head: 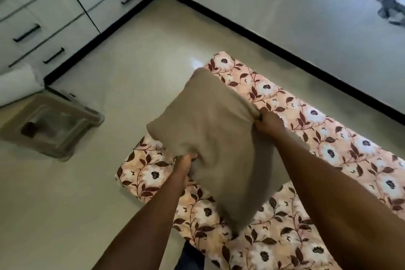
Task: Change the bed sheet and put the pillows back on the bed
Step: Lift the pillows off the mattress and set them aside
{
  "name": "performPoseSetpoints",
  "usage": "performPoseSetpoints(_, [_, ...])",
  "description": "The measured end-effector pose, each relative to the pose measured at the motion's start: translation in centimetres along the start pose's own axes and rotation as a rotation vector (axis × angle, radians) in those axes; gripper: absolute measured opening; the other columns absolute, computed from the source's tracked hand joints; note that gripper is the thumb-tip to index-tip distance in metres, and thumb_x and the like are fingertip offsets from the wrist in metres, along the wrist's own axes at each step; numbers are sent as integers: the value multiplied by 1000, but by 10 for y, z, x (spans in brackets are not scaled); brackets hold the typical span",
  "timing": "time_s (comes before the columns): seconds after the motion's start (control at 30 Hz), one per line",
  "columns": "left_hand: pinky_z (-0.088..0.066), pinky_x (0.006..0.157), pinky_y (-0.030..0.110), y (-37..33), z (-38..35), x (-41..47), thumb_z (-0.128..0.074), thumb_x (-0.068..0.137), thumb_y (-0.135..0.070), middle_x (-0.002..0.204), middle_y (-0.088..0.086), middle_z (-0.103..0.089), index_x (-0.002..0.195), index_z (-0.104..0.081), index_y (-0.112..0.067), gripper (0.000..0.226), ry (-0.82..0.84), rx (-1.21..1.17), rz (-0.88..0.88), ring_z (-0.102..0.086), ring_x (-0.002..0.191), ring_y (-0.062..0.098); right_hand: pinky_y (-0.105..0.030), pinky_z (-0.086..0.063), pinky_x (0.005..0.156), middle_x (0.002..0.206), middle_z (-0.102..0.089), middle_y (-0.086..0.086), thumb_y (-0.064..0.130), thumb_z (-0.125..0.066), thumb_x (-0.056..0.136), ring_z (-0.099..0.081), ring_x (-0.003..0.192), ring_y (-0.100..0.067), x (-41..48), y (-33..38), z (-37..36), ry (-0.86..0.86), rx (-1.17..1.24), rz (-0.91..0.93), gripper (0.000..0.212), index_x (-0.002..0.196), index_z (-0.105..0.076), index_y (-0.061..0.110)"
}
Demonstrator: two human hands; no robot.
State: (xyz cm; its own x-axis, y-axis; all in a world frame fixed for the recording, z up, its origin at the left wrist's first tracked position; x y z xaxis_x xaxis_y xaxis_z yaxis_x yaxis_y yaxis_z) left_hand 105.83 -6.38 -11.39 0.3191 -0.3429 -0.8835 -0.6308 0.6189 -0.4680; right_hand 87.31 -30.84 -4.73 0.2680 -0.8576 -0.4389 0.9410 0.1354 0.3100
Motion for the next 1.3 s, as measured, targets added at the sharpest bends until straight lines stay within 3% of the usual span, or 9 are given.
performPoseSetpoints(0.1, [-55, 72, 36, -21, -9, 31, -63, 93, -16, 104, 5, -69, 98, -63, -23, 8, 43, -28, 38, -65, 91, 22, -49, -48, 94, 119, -62, -16, 18, -57, 87, -58, 113, -38, 49, 20, -8, 23, -32, -49, 24, 110, -52, 15])
performPoseSetpoints(0.2, [-56, 91, 43, -35, -15, 67, -62, 94, -22, 110, 7, -70, 101, -65, -18, 9, 92, -30, 118, -65, 95, 22, -49, -45, 102, 127, -60, -16, 15, -61, 86, -55, 121, -39, 92, 35, -24, 40, 30, -103, 38, 123, -52, 11])
performPoseSetpoints(0.33, [-50, 78, 33, -41, -14, 98, -57, 99, -25, 95, 0, -63, 108, -62, -17, 13, 84, 119, 111, -59, 84, 18, -43, -41, 110, 146, -52, -10, 25, -58, 96, -53, 129, -33, 101, 42, -58, 145, 96, -107, 48, 142, -50, 16])
performPoseSetpoints(0.5, [-45, 57, 28, -41, -32, 91, -67, 89, -25, 94, 5, -64, 102, -66, -14, 17, 31, 257, 18, -54, 68, 16, -52, -35, 114, 147, -52, -11, 33, -57, 98, -50, 133, -34, 49, 22, -83, 215, -23, -44, 51, 145, -45, 17])
performPoseSetpoints(0.67, [-52, 65, 38, -43, -61, 50, -74, 66, -39, 101, 14, -75, 91, -68, -11, 38, 13, 455, -115, -68, 81, 29, -49, -37, 113, 146, -53, -14, 35, -57, 98, -51, 132, -34, -28, -12, -65, 171, 22, -55, 53, 146, -45, 15])
performPoseSetpoints(0.93, [-56, 89, 43, 25, -119, -57, -65, 70, -47, 108, 10, -75, 96, -70, -9, 47, 104, 839, -321, -70, 103, 32, -46, -46, 104, 142, -56, -11, 39, -50, 98, -57, 125, -31, -202, -124, -23, 45, 141, -151, 50, 141, -48, 15])
performPoseSetpoints(1.07, [-48, 70, 33, 92, -145, -155, -62, 70, -45, 103, 11, -74, 93, -72, -9, 44, 143, 845, -411, -70, 96, 33, -43, -45, 103, 144, -53, -13, 42, -50, 103, -52, 128, -32, -302, -194, -16, -10, 152, -181, 50, 142, -46, 13])
performPoseSetpoints(1.2, [-50, 66, 29, 196, -196, -239, -70, 79, -38, 112, 12, -66, 115, -67, -9, 46, 321, 1000, -448, -64, 93, 28, -44, -42, 110, 159, -37, -11, 47, -45, 104, -43, 140, -32, -427, -289, -27, 21, 111, -249, 62, 154, -33, 12])
performPoseSetpoints(1.3, [-47, 68, 34, 272, -252, -296, -68, 85, -38, 108, 19, -65, 111, -65, -4, 43, 483, 1148, -488, -65, 102, 37, -47, -33, 118, 167, -21, -11, 45, -43, 106, -30, 149, -31, -517, -364, -33, 10, 96, -354, 67, 160, -21, 12])
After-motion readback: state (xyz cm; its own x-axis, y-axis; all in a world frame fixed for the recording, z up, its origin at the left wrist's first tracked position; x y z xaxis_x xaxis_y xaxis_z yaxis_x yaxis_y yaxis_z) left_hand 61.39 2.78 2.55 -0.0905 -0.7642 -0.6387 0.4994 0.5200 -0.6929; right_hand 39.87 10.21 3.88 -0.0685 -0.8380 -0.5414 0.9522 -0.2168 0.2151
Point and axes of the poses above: each hand's wrist, its own x-axis towards the middle knuckle, its own z-axis out of the back of the hand, y = z × x, the point moved 3 cm from there along x, towards the middle knuckle
